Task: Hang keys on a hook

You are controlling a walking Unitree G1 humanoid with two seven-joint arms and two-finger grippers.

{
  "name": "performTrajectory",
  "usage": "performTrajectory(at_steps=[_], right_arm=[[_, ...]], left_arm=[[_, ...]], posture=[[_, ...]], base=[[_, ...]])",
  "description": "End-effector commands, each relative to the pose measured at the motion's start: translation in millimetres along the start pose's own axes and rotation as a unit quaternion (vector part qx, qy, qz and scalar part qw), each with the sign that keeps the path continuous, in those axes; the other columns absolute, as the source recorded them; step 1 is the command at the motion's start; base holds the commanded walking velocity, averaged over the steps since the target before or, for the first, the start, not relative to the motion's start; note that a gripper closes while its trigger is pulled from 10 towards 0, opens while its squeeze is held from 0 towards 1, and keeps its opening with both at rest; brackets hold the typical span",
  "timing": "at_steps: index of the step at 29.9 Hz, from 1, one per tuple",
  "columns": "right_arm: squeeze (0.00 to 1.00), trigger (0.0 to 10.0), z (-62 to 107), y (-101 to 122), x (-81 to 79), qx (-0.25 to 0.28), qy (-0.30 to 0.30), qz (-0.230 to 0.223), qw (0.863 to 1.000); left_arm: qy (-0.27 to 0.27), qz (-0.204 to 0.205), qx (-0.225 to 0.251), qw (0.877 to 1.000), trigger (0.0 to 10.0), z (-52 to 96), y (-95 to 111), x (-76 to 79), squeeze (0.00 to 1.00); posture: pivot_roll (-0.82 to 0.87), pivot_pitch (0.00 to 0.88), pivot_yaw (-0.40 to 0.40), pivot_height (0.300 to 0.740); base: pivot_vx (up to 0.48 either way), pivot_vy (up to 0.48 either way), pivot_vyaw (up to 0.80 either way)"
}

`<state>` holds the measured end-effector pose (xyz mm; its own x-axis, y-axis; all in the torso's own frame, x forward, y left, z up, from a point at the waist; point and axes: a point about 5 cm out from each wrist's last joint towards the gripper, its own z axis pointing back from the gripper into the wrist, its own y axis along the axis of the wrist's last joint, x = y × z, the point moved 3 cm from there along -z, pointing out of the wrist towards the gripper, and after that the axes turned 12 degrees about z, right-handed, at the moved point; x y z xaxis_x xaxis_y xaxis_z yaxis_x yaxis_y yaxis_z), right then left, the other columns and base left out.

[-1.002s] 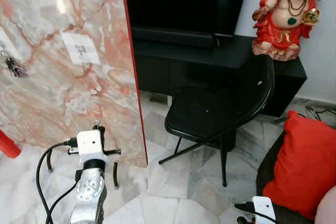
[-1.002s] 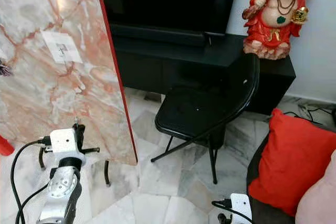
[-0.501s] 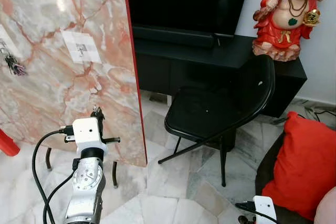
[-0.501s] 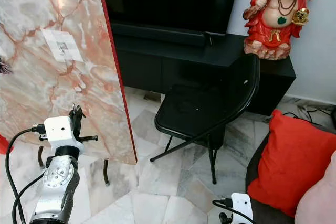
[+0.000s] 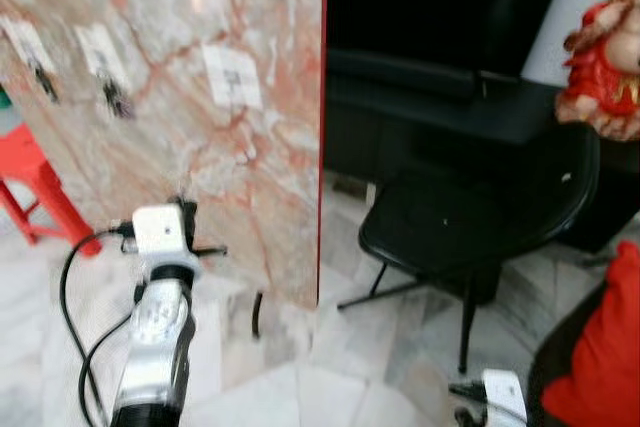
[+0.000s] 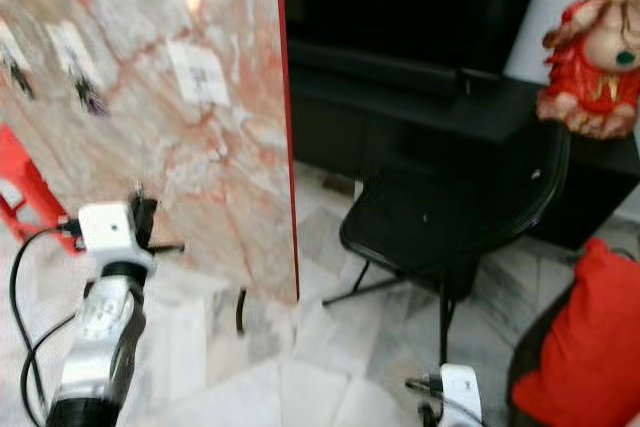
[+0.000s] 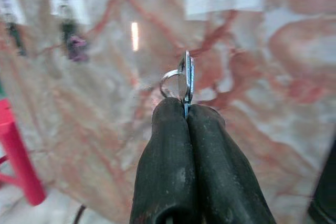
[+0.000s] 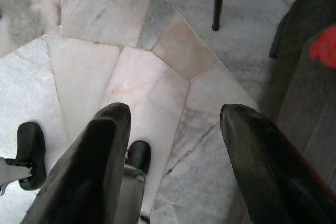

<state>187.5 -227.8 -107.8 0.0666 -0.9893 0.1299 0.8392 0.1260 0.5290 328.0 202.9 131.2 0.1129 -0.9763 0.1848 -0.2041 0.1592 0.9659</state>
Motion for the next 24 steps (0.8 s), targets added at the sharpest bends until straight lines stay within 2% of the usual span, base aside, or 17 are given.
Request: performTrajectory(at_steps=[1, 9, 16, 24], right_arm=[[0.0, 10.0, 0.9, -4.8, 1.3, -0.005, 0.0, -0.004, 1.0], [0.0, 10.0, 0.6, -1.7, 0.4, 0.001, 0.007, 0.009, 1.0], [0.0, 10.0, 0.6, -2.0, -0.3, 0.002, 0.006, -0.007, 1.0], [0.0, 10.0, 0.5, -1.5, 0.0, 0.002, 0.009, -0.002, 1.0]], left_arm=[[-0.005, 0.011, -0.006, 1.0, 10.0, -1.6, -0.5, 3.1, 0.0], [-0.002, 0.011, -0.003, 1.0, 10.0, -2.2, 1.8, -0.7, 0.0], [-0.005, 0.011, -0.002, 1.0, 10.0, -4.2, 2.8, 1.5, 0.0], [-0.009, 0.013, -0.003, 1.0, 10.0, -4.4, 2.9, 4.4, 0.0]], posture=[[-0.01, 0.0, -0.023, 0.74], [-0.01, 0.0, -0.023, 0.74], [-0.01, 0.0, -0.021, 0.74], [-0.01, 0.0, -0.022, 0.74]], base=[[0.247, 0.0, 0.0], [0.308, 0.0, 0.0], [0.331, 0.0, 0.75], [0.337, 0.0, 0.0]])
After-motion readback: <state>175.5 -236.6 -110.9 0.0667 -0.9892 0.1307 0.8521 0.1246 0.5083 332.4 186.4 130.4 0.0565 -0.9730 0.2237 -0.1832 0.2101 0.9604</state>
